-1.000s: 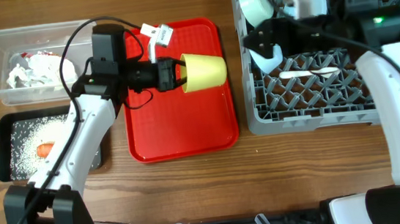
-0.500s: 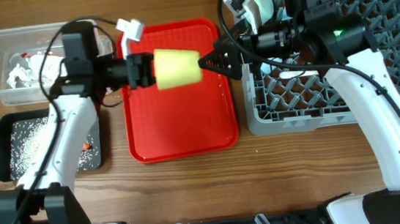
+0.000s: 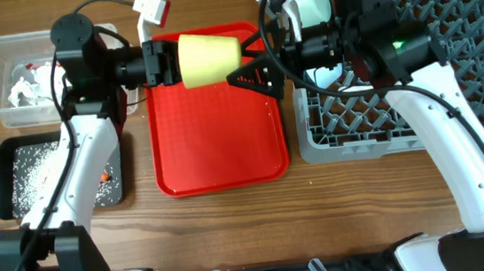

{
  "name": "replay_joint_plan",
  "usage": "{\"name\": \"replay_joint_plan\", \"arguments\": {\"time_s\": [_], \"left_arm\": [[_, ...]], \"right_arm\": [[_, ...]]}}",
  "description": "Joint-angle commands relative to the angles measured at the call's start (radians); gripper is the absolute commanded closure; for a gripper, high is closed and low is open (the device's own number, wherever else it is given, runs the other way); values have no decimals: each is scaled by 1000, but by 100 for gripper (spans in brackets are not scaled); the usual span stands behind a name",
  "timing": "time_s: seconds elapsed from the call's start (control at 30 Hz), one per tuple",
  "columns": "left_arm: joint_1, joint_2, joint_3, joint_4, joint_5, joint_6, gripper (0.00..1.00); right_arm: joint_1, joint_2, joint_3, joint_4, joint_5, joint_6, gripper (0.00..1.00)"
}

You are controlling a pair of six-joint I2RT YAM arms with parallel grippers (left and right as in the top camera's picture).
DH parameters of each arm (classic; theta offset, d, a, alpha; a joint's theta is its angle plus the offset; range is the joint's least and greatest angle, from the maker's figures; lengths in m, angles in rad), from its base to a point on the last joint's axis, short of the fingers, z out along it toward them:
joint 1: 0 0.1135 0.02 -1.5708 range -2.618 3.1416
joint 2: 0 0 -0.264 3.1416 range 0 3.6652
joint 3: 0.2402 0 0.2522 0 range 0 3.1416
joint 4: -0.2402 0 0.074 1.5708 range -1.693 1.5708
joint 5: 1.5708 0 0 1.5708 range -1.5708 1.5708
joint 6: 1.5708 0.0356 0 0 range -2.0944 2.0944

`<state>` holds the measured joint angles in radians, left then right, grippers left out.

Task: Sort waste into correct bins and load items into the dishwasher rack
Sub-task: 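Hand the yellow cup from the left gripper to the right gripper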

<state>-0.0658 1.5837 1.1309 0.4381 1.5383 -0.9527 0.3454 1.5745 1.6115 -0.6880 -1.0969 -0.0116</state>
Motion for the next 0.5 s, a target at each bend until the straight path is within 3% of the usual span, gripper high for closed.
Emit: {"name": "replay_joint_plan", "arguments": {"time_s": [0.0, 0.27, 0.47], "left_arm": [[-46, -13, 8, 10, -24, -77, 96], [-72, -13, 8, 12, -59, -77, 96], [-72, -13, 8, 13, -74, -77, 96]], "right_arm": [[5, 6, -4, 32, -51, 22, 9], [5, 6, -4, 48, -53, 40, 23], [5, 6, -4, 43, -48, 38, 24]]}}
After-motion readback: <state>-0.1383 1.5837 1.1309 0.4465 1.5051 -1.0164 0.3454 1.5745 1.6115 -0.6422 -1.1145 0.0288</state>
